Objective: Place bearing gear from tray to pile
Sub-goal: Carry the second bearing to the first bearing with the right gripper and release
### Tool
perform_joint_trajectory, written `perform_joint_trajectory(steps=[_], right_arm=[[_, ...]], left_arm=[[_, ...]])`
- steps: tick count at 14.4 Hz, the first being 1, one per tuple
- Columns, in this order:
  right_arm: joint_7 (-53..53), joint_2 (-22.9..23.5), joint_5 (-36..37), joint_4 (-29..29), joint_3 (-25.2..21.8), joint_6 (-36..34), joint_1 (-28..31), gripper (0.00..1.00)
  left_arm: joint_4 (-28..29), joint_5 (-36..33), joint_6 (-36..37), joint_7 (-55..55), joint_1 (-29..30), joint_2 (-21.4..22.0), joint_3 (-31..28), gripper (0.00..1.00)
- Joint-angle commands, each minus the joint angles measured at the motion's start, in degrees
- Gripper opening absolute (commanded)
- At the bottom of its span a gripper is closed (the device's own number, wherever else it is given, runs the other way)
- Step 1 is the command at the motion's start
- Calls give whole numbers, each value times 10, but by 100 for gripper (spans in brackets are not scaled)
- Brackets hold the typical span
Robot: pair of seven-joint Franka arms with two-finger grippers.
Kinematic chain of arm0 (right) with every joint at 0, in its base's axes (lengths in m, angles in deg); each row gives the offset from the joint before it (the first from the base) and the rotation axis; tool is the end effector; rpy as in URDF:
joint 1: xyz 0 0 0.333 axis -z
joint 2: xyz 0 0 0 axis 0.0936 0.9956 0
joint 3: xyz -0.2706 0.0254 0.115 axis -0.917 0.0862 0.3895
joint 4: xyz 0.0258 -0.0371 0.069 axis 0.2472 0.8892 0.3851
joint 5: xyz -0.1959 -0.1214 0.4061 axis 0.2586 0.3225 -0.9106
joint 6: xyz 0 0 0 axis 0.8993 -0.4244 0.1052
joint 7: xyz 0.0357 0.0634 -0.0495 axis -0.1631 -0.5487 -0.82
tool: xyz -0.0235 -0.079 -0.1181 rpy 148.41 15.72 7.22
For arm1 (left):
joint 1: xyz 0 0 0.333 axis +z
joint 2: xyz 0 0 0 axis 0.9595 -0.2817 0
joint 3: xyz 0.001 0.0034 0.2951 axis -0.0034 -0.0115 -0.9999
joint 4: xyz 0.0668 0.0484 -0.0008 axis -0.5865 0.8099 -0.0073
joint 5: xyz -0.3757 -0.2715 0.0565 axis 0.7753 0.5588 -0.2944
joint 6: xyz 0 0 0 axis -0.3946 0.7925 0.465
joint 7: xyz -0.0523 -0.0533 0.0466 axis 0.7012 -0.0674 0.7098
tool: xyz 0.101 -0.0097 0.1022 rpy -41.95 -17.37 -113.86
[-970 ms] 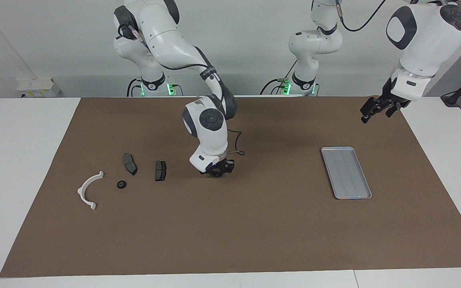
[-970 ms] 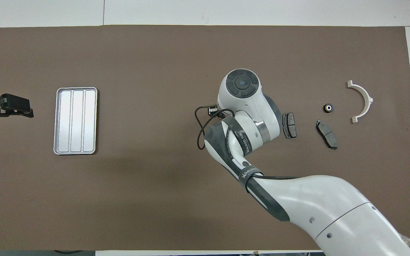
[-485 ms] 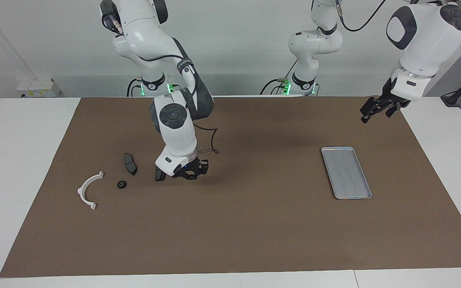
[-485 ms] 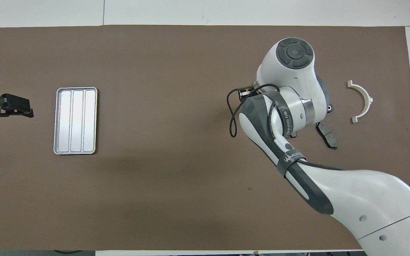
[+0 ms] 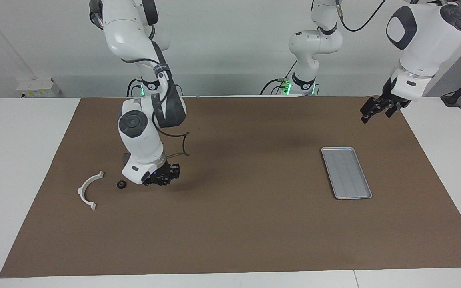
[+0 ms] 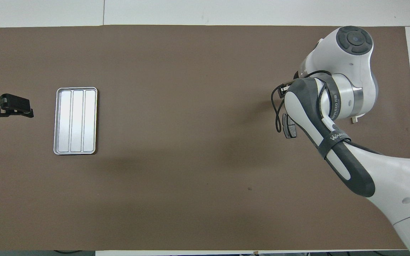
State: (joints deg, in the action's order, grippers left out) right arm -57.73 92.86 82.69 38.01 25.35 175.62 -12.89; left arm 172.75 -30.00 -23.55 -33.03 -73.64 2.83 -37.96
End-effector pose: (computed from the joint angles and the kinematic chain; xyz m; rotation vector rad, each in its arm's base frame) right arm 0.7189 0.1037 0.2617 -3.1011 -0.3894 0.0550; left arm 0.6234 0.0037 0.5099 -3.1216 -0.2620 0.0240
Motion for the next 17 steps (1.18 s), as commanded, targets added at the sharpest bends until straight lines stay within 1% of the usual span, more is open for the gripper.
perform_joint_trajectory(steps=[1,4,9,12,14,17], right_arm=[[-55,-24,4,45,8,31,29,0],[-83,-32,5,85,8,72,46,0],[-88,-56,5,164,8,117,48,0],[-88,-60,5,182,9,118,48,0],[-93,-64,5,198,9,134,48,0],[-110,-64,5,202,8,140,58,0]], left_arm=[[9,6,-5,3,-7,9,-7,100],[9,6,-7,3,-7,9,-7,100],[9,6,-6,3,-7,11,-7,100],[9,6,-5,3,-7,11,-7,100],[9,6,-5,3,-7,11,-7,100],[9,6,-5,3,-7,11,-7,100]])
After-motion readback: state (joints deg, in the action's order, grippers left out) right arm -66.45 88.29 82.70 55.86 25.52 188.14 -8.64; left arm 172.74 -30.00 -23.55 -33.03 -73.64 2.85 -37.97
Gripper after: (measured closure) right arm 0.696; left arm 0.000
